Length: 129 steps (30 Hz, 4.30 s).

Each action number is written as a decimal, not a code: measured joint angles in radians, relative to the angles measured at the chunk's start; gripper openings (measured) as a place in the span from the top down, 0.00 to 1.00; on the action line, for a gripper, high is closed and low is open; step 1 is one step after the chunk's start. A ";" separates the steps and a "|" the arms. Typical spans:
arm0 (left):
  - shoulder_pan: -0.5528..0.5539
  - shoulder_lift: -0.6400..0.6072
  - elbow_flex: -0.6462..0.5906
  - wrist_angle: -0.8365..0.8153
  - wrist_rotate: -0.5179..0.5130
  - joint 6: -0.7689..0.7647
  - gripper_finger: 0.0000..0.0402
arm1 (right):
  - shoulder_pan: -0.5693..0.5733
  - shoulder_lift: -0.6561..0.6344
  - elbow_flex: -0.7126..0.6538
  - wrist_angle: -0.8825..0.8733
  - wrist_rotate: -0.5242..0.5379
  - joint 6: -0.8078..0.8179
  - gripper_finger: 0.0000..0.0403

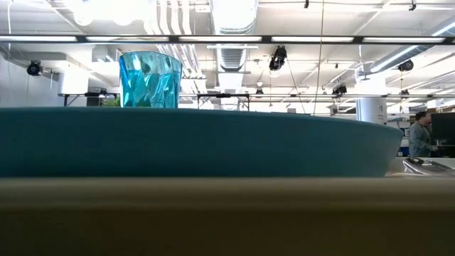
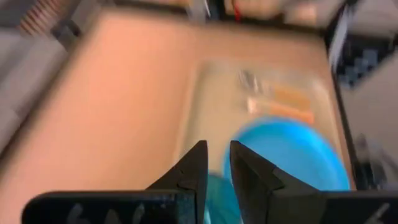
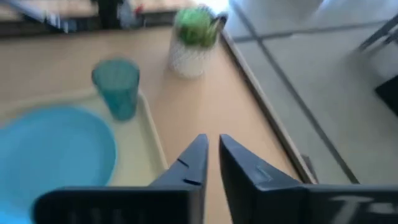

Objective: Pick and place plate/cup/fork/spoon on tray
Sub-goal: Adjust the gray tray

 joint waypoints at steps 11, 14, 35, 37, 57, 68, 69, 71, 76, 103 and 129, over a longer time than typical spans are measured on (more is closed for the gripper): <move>-0.014 -0.237 -0.047 0.068 -0.250 0.053 0.88 | -0.007 -0.005 -0.456 -0.023 -0.069 0.346 0.98; -0.014 -0.262 -0.076 0.067 -0.260 0.053 0.88 | -0.014 -0.005 -0.587 0.054 -0.126 0.411 0.98; -0.015 -0.323 -0.119 0.067 -0.256 0.069 0.88 | -0.278 -0.032 -1.277 1.070 -0.641 0.293 0.98; -0.015 -0.332 -0.119 0.067 -0.256 0.069 0.88 | -0.277 -0.033 -1.307 1.092 -0.646 0.312 0.98; -0.015 -0.328 -0.130 0.067 -0.255 0.069 0.88 | -0.397 -0.033 -1.403 1.101 -0.620 0.189 0.98; -0.015 -0.319 -0.133 0.068 -0.255 0.068 0.88 | -0.515 -0.033 -1.403 1.115 -0.611 0.082 0.98; -0.015 -0.320 -0.133 0.068 -0.255 0.068 0.88 | -0.520 -0.033 -1.403 1.115 -0.612 0.079 0.98; -0.015 -0.320 -0.133 0.068 -0.255 0.068 0.88 | -0.528 -0.033 -1.403 1.114 -0.619 0.074 0.98; -0.015 -0.320 -0.133 0.068 -0.255 0.069 0.88 | -0.539 -0.031 -1.408 1.118 -0.640 0.060 0.98; -0.051 -0.301 -0.556 -0.024 0.106 -0.432 0.97 | -0.522 -0.306 -1.213 1.126 -0.530 -0.069 0.98; -0.108 -0.217 -1.033 0.644 0.247 -0.717 1.00 | -0.523 -0.473 -1.207 0.968 -0.476 -0.074 0.98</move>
